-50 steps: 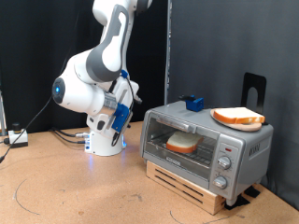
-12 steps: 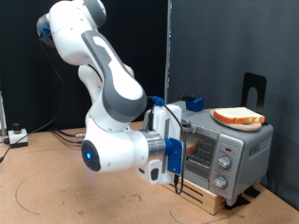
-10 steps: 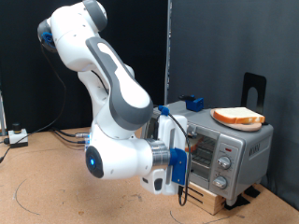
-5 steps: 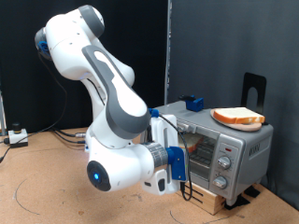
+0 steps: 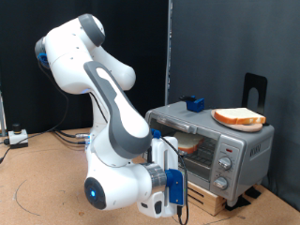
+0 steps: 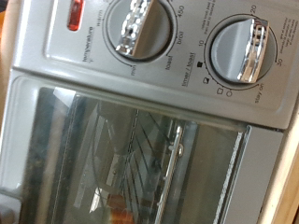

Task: Make a piece of toast with the oven

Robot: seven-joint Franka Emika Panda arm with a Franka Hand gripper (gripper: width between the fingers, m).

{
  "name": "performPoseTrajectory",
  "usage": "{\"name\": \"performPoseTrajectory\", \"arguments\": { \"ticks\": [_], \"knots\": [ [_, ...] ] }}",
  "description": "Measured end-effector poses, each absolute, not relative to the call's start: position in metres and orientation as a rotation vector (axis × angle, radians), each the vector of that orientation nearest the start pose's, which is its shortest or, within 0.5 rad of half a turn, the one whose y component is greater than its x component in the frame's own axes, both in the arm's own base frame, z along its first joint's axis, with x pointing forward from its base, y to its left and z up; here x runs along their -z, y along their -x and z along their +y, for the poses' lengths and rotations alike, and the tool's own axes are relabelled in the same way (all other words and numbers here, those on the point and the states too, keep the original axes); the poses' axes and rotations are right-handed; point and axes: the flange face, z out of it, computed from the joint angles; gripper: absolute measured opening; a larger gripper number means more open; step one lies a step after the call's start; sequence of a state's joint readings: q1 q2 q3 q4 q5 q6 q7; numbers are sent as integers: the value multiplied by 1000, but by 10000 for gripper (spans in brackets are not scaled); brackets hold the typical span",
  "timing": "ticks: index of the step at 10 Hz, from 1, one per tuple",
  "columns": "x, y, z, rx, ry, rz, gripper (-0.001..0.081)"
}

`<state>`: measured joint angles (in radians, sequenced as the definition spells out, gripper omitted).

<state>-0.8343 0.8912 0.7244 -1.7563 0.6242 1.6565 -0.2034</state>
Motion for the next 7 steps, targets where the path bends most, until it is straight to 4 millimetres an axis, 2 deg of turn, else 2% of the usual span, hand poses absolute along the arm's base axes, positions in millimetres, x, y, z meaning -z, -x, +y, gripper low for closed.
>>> {"name": "performPoseTrajectory", "arguments": {
  "ticks": [7],
  "knots": [
    [-157, -591, 17, -679, 1785, 215, 807]
  ]
}}
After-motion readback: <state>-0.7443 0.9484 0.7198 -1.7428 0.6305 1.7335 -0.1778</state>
